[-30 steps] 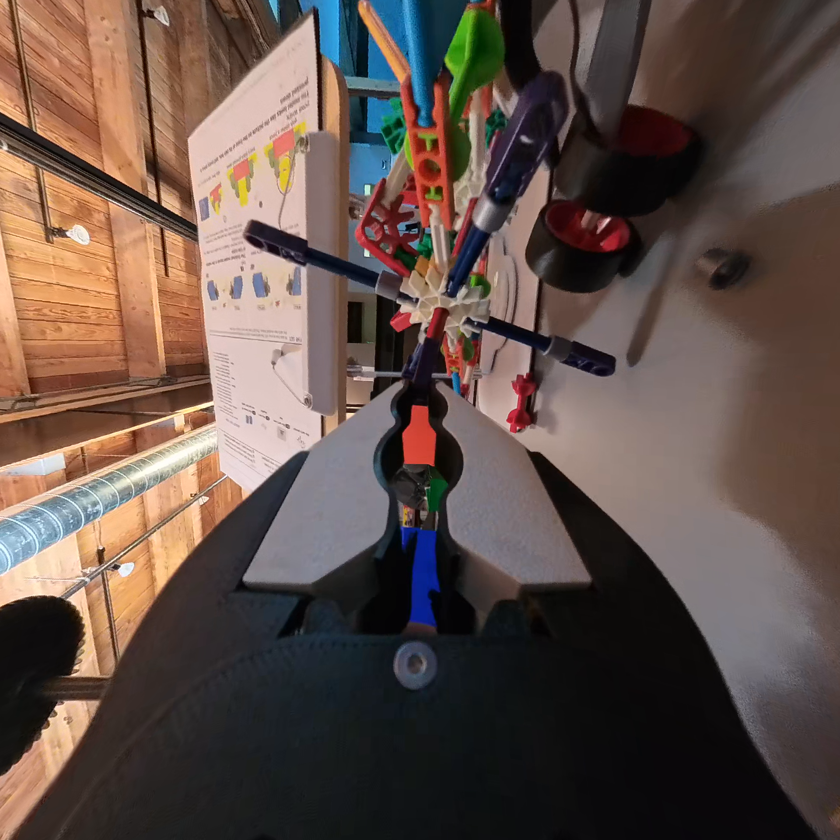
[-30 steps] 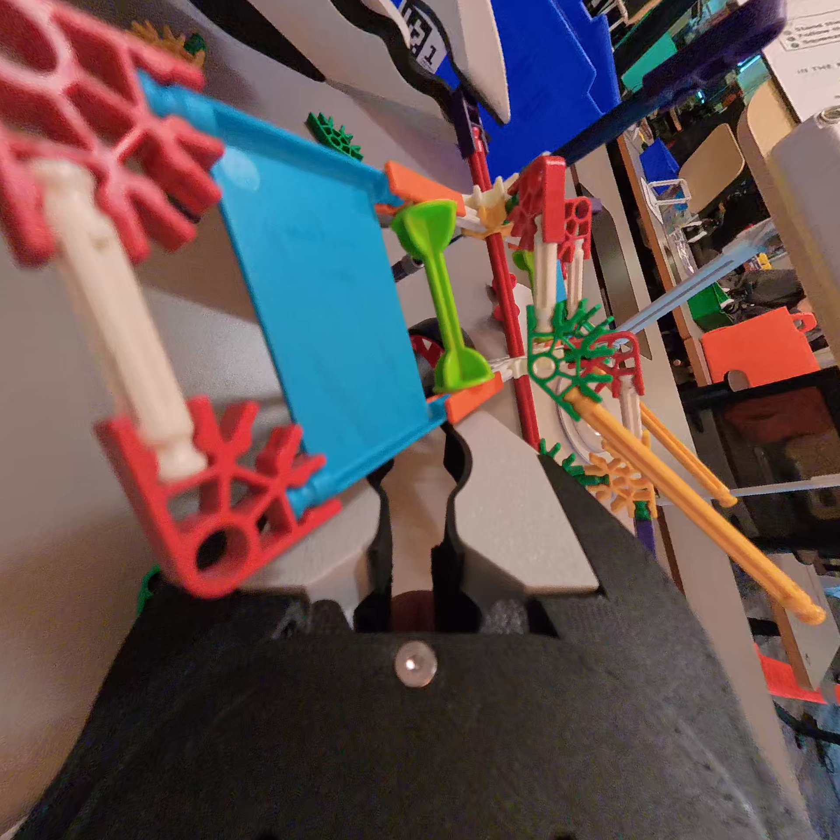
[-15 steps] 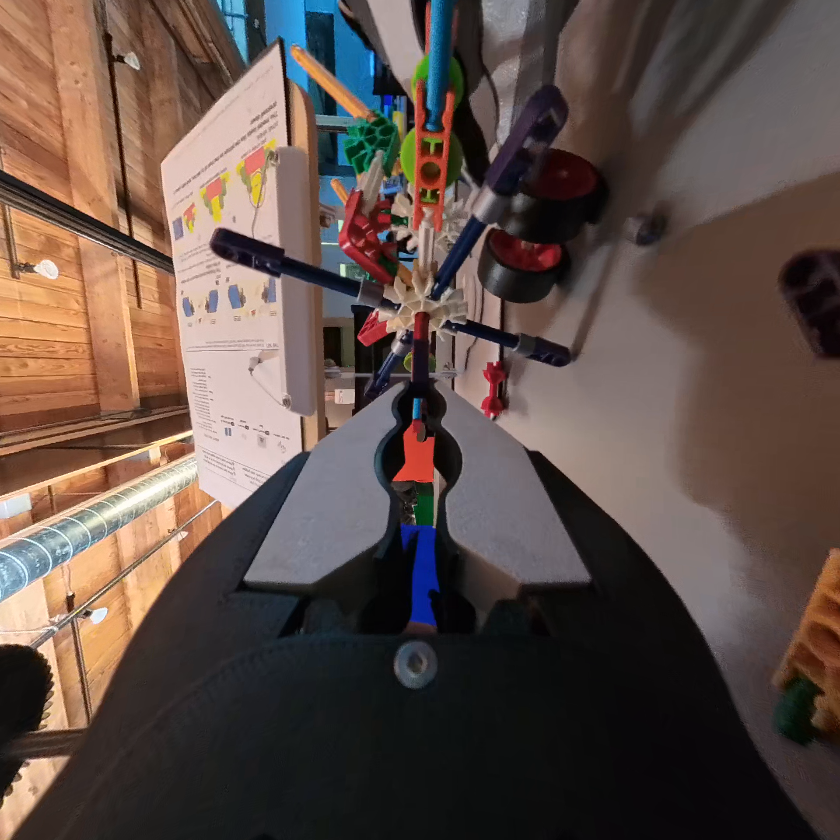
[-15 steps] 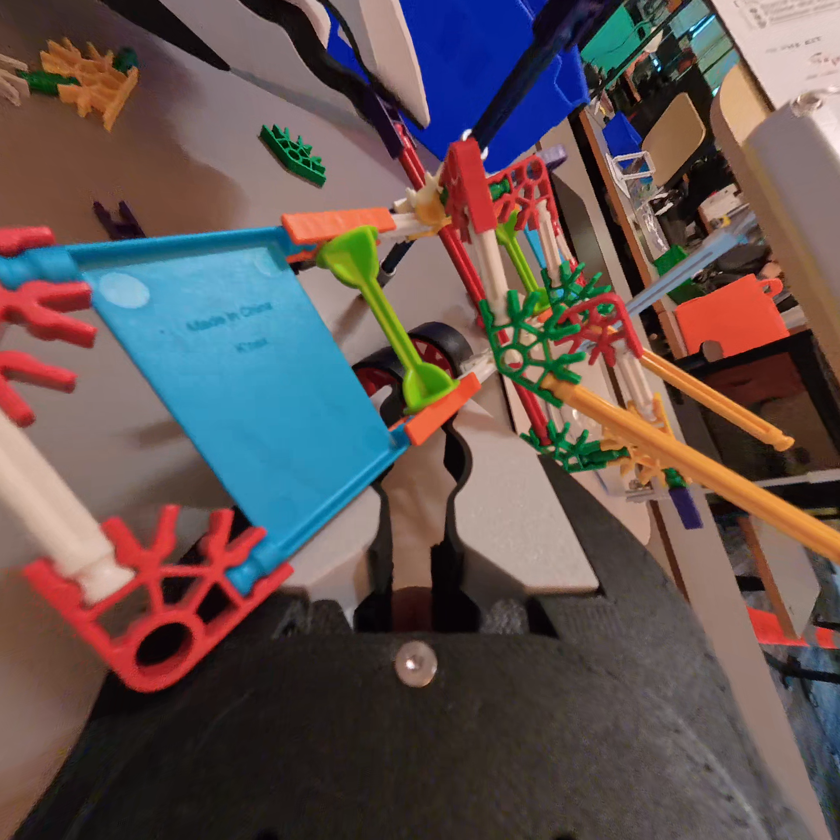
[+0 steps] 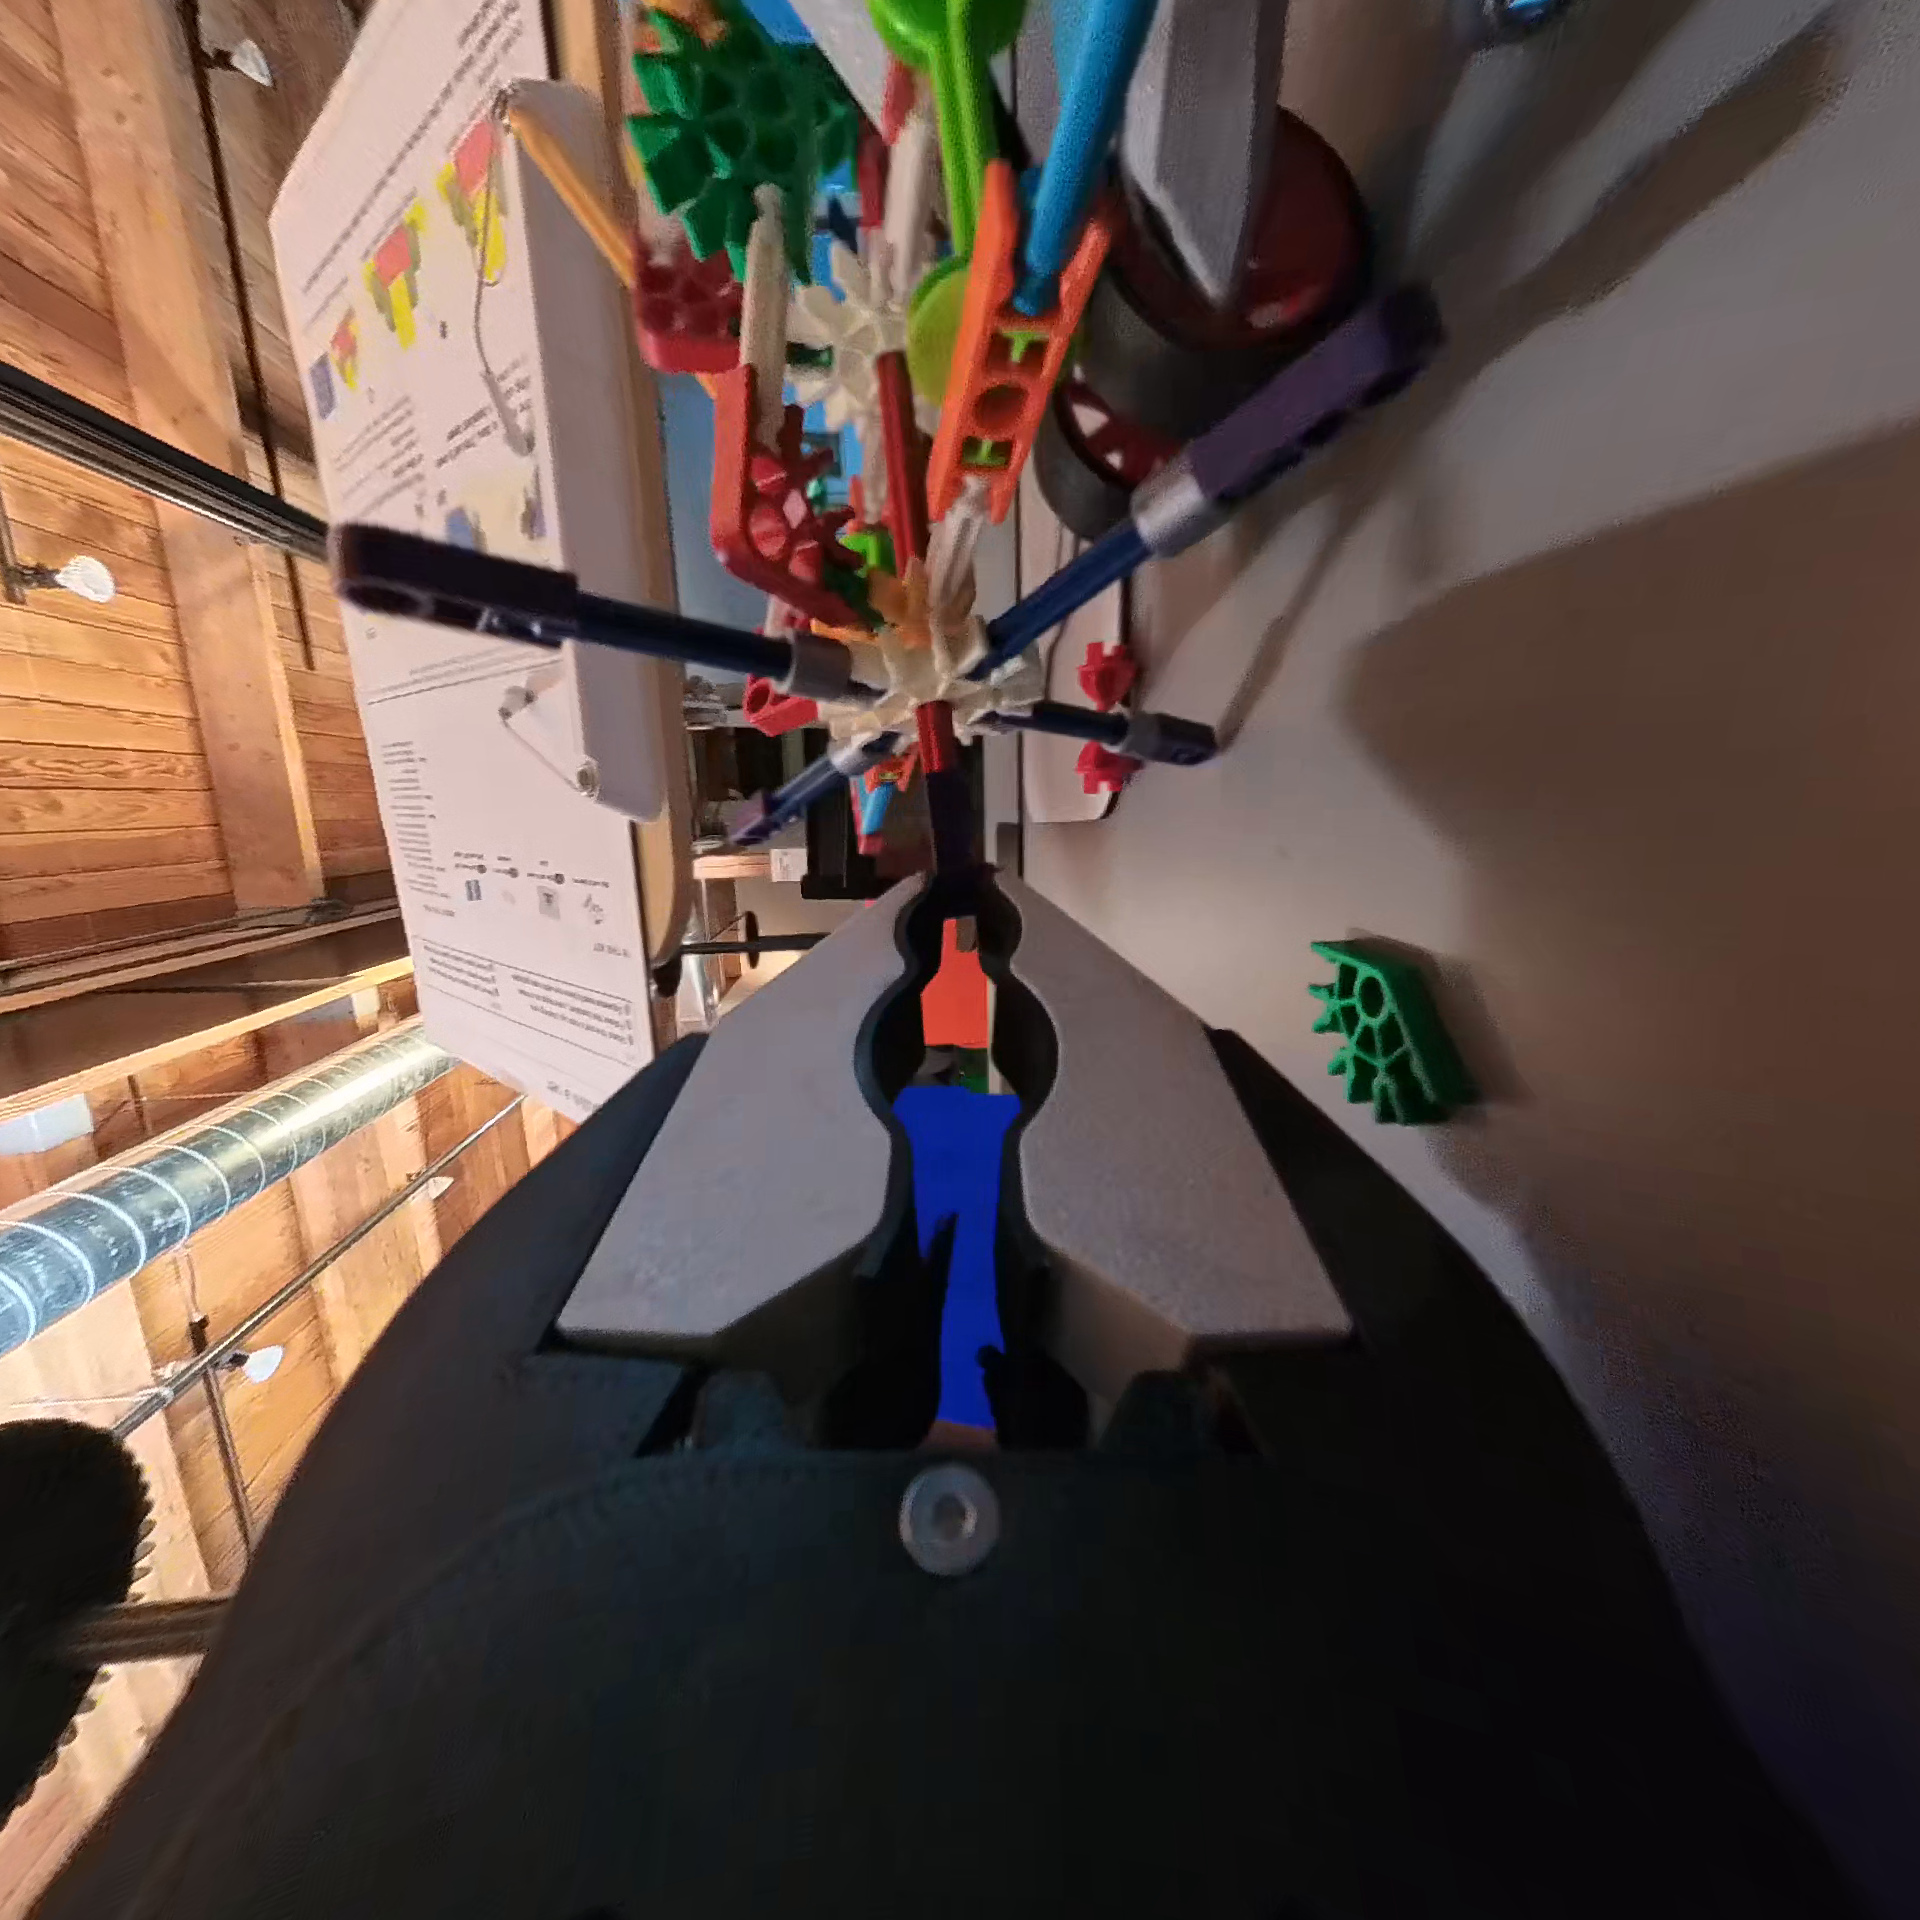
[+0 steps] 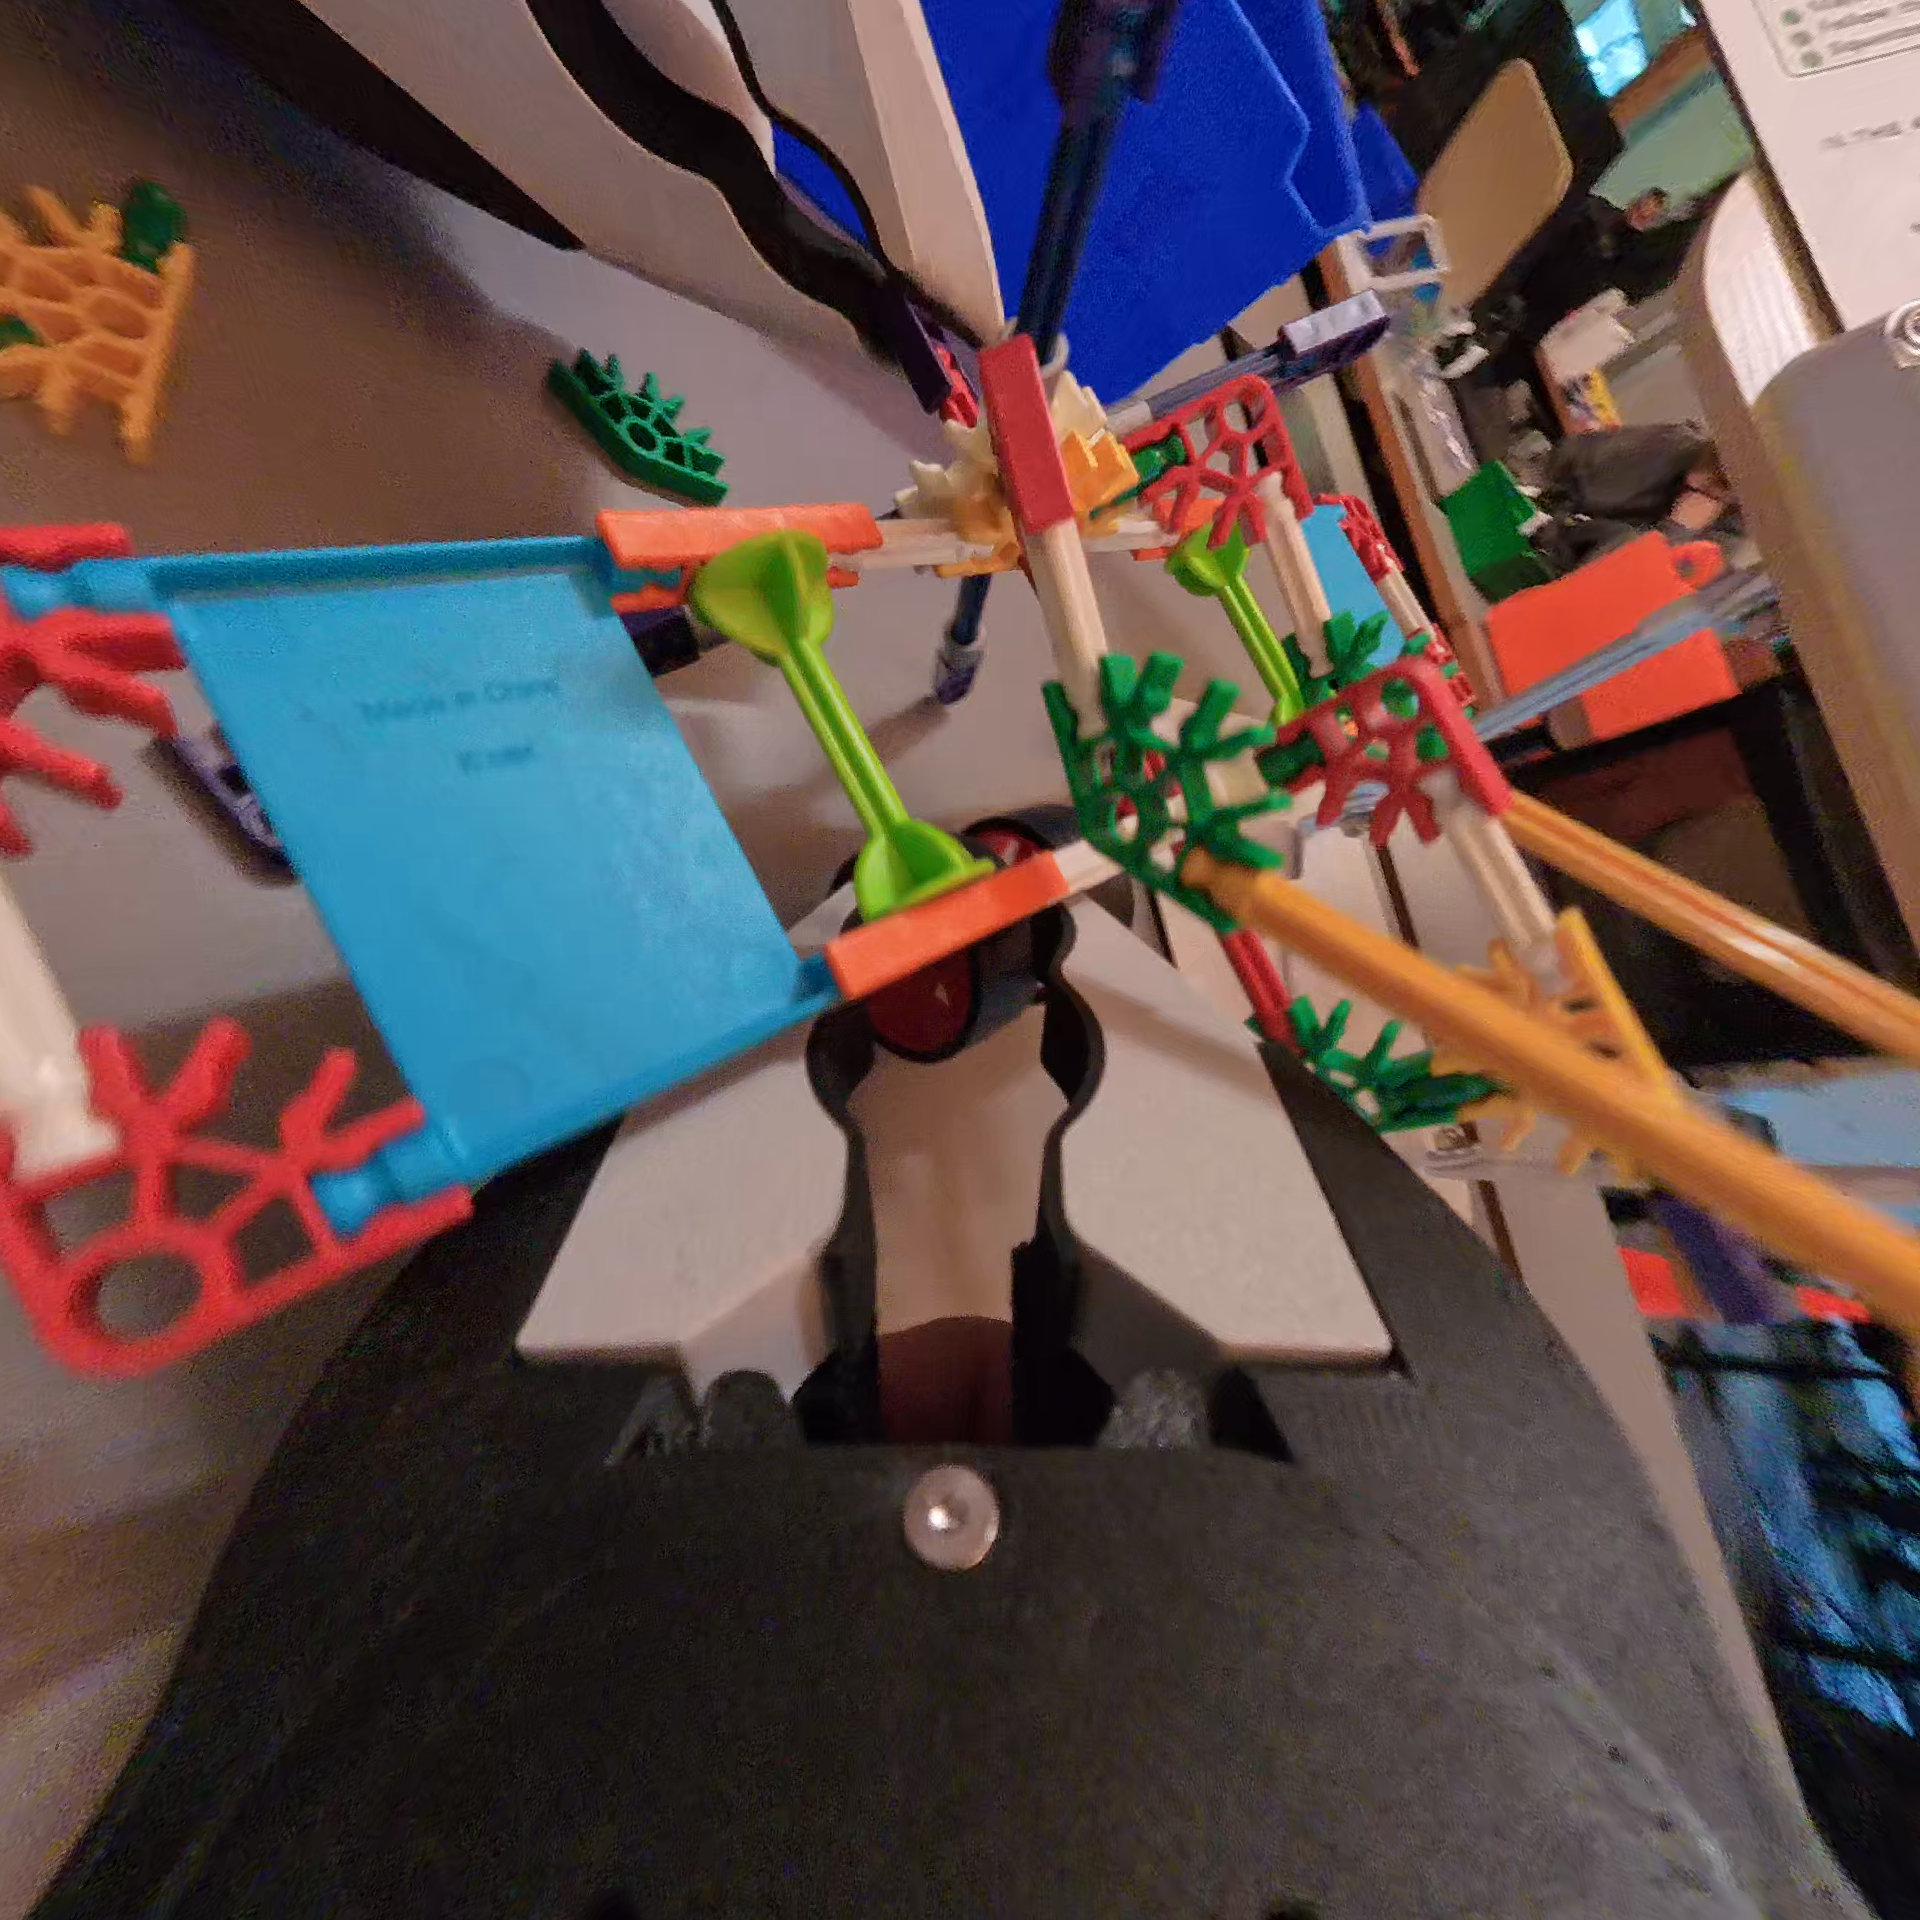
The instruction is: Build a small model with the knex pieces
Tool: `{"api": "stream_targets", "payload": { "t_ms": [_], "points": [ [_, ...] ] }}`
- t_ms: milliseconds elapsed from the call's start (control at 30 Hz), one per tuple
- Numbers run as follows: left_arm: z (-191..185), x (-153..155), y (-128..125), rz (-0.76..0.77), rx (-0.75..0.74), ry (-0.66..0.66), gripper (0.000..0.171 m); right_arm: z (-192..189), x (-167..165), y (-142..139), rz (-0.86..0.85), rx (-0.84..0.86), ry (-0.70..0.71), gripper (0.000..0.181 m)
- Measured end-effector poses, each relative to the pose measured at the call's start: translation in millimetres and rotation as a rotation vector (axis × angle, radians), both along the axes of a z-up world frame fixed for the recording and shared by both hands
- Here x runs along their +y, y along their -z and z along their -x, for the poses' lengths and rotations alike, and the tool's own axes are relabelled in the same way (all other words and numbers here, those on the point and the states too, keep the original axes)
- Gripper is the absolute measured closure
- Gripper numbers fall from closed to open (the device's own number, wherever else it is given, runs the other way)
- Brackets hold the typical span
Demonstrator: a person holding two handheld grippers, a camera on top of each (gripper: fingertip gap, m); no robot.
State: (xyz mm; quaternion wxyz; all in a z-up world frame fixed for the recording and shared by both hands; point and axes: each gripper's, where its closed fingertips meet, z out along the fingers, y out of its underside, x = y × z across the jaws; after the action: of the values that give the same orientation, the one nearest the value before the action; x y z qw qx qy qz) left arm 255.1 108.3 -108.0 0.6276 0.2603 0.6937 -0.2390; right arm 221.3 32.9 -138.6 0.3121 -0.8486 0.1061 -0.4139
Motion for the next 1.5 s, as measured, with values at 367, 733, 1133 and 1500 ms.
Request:
{"api": "stream_targets", "payload": {
  "t_ms": [367,733,1133,1500],
  "points": [
    [-5,0,0,0.020,0.008,-0.026,0.169,16,-53,-30,-0.040,0.209,-0.222,0.170],
    [-7,-4,5,0.006,0.010,-0.033,0.168,-19,-52,-47,-0.498,0.380,-0.204,0.150],
    [-15,-6,11,0.013,0.055,-0.062,0.167,-9,-45,-47,-0.490,0.392,-0.274,0.173],
    [-19,-11,4,0.090,0.132,-0.090,0.155,-3,-50,-40,-0.534,0.459,-0.293,0.176]
  ]
}}
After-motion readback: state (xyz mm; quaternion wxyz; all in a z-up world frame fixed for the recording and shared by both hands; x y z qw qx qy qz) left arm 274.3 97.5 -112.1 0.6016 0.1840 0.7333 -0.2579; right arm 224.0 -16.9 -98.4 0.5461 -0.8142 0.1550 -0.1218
